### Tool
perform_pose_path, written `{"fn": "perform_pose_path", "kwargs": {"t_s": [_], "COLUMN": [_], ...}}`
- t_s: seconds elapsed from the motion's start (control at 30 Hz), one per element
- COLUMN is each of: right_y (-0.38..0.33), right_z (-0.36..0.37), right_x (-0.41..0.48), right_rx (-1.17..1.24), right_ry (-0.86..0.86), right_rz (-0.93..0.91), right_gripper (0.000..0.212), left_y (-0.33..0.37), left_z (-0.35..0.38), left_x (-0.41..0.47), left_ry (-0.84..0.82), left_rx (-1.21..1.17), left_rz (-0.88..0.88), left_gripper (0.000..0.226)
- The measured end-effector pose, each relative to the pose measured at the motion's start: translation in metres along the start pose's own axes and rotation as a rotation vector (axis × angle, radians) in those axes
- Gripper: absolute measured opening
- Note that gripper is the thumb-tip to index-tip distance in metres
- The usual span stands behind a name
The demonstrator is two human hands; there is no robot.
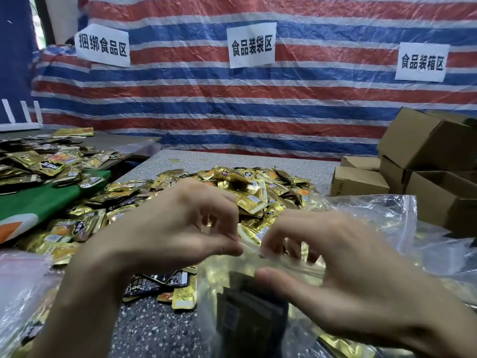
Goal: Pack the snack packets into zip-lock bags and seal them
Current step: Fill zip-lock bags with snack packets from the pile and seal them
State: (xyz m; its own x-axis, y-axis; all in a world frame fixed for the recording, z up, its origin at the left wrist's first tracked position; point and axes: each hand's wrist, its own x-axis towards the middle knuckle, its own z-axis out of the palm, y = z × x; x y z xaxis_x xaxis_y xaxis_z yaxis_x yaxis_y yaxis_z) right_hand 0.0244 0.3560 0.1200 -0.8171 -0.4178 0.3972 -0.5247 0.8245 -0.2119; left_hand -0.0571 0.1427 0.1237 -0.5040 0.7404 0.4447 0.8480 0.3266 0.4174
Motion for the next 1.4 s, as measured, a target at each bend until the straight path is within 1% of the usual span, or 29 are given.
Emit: {"fn": "perform_pose_path", "kwargs": {"t_s": [0.07,0.13,0.23,0.3,0.37,0.47,0.63,0.7,0.8,0.87,0.97,1.07,1.27,1.4], "right_y": [-0.001,0.001,0.002,0.001,0.001,0.001,-0.002,-0.001,-0.002,-0.003,-0.004,-0.005,-0.008,-0.010], "right_z": [0.002,0.000,-0.004,-0.004,-0.003,-0.003,0.002,0.003,0.000,-0.001,-0.002,-0.003,0.000,0.000], "right_x": [0.001,0.001,0.000,0.000,0.000,-0.001,0.000,0.001,0.000,0.000,-0.002,-0.003,-0.001,-0.001], "right_rx": [-0.024,0.001,0.039,0.045,0.043,0.031,-0.002,-0.021,0.008,0.039,0.077,0.096,0.127,0.154], "right_ry": [0.025,0.042,0.038,0.040,0.040,0.043,0.072,0.103,0.067,0.054,0.083,0.089,0.115,0.128], "right_rz": [-0.018,-0.013,-0.006,0.006,0.032,0.067,0.083,0.102,0.094,0.070,0.049,0.025,-0.003,-0.017], "right_gripper": [0.021,0.014,0.010,0.009,0.010,0.013,0.037,0.039,0.043,0.034,0.023,0.019,0.012,0.008], "left_y": [0.003,0.003,-0.006,-0.011,-0.014,-0.012,-0.002,0.001,0.003,0.004,0.005,0.004,0.003,0.002], "left_z": [0.003,0.001,-0.008,-0.012,-0.013,-0.009,-0.001,-0.002,-0.003,-0.002,-0.001,-0.001,-0.001,-0.002], "left_x": [0.002,0.001,-0.004,-0.007,-0.008,-0.005,0.003,0.003,0.002,0.002,0.002,0.004,0.002,-0.001], "left_ry": [-0.001,-0.018,-0.080,-0.063,-0.039,-0.014,-0.031,-0.038,-0.032,-0.026,-0.016,-0.031,-0.032,-0.057], "left_rx": [-0.006,-0.051,-0.152,-0.192,-0.213,-0.182,-0.121,-0.118,-0.116,-0.112,-0.145,-0.154,-0.189,-0.183], "left_rz": [0.035,0.032,-0.040,-0.063,-0.051,-0.013,0.083,0.107,0.134,0.158,0.160,0.179,0.178,0.152], "left_gripper": [0.014,0.011,0.020,0.021,0.019,0.017,0.020,0.020,0.019,0.015,0.010,0.004,0.005,0.001]}}
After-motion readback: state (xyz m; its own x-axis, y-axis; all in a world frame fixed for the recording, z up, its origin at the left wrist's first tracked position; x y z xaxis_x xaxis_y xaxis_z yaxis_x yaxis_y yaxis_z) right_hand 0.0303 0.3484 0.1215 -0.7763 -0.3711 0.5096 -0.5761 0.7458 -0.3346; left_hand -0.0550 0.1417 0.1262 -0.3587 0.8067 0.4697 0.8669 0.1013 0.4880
